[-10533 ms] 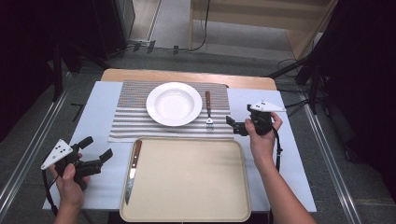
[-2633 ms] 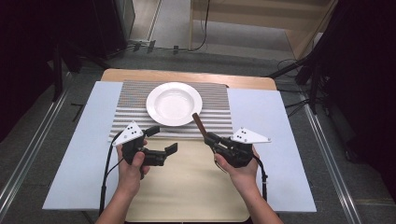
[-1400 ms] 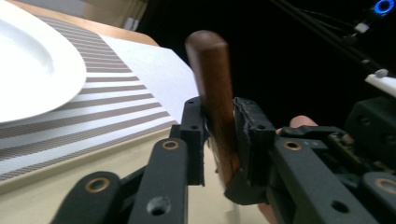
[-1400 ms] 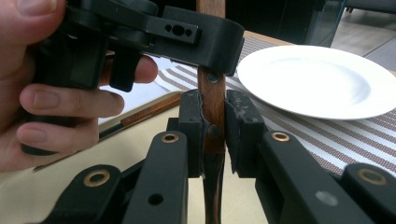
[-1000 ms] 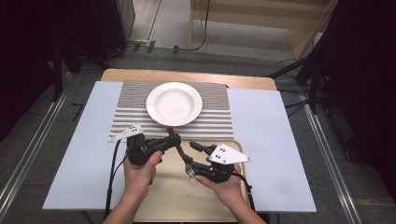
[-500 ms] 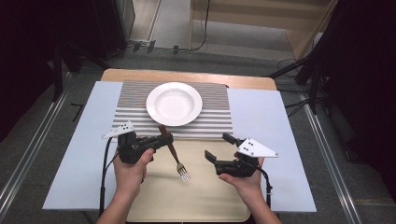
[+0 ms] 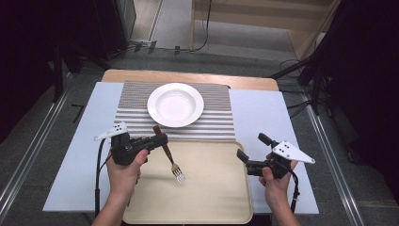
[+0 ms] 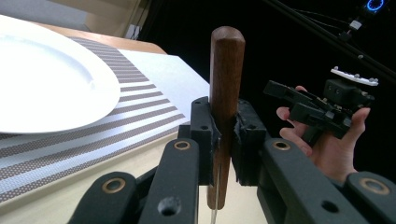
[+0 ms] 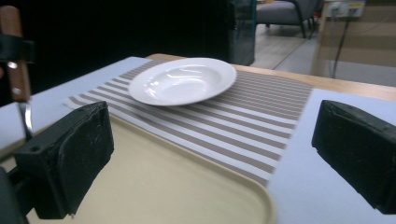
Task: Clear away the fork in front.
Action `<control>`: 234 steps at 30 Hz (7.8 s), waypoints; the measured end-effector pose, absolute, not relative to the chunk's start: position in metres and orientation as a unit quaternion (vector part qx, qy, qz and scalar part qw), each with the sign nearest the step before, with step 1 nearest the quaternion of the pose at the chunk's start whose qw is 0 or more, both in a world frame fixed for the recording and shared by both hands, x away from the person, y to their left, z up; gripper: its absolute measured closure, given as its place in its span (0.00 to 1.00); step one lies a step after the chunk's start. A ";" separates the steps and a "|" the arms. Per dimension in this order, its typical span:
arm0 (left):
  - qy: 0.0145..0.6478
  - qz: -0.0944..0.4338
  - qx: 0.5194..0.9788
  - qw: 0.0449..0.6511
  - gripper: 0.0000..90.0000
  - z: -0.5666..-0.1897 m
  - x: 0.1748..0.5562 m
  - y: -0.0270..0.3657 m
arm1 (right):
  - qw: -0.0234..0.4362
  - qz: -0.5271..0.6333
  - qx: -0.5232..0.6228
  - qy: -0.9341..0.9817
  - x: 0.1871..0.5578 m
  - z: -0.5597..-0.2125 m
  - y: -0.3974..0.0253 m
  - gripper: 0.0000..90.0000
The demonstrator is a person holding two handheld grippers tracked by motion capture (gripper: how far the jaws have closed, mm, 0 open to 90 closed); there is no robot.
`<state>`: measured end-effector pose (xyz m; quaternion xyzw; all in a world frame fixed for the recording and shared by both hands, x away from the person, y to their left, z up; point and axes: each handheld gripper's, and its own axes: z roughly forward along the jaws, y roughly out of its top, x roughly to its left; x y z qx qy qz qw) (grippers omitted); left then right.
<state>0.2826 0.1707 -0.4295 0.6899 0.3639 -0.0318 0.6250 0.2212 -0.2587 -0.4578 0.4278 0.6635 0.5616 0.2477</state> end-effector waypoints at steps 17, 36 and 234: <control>0.359 -0.034 0.699 0.618 0.89 -0.427 0.280 0.185 | 0.296 0.518 0.470 0.651 0.208 -0.472 -0.322 0.00; 0.359 -0.097 0.701 0.608 0.89 -0.435 0.272 0.208 | 0.310 0.482 0.513 0.640 0.199 -0.504 -0.370 0.00; 0.409 0.065 0.741 0.529 0.00 -0.453 0.323 0.205 | 0.303 0.488 0.509 0.641 0.204 -0.515 -0.368 0.00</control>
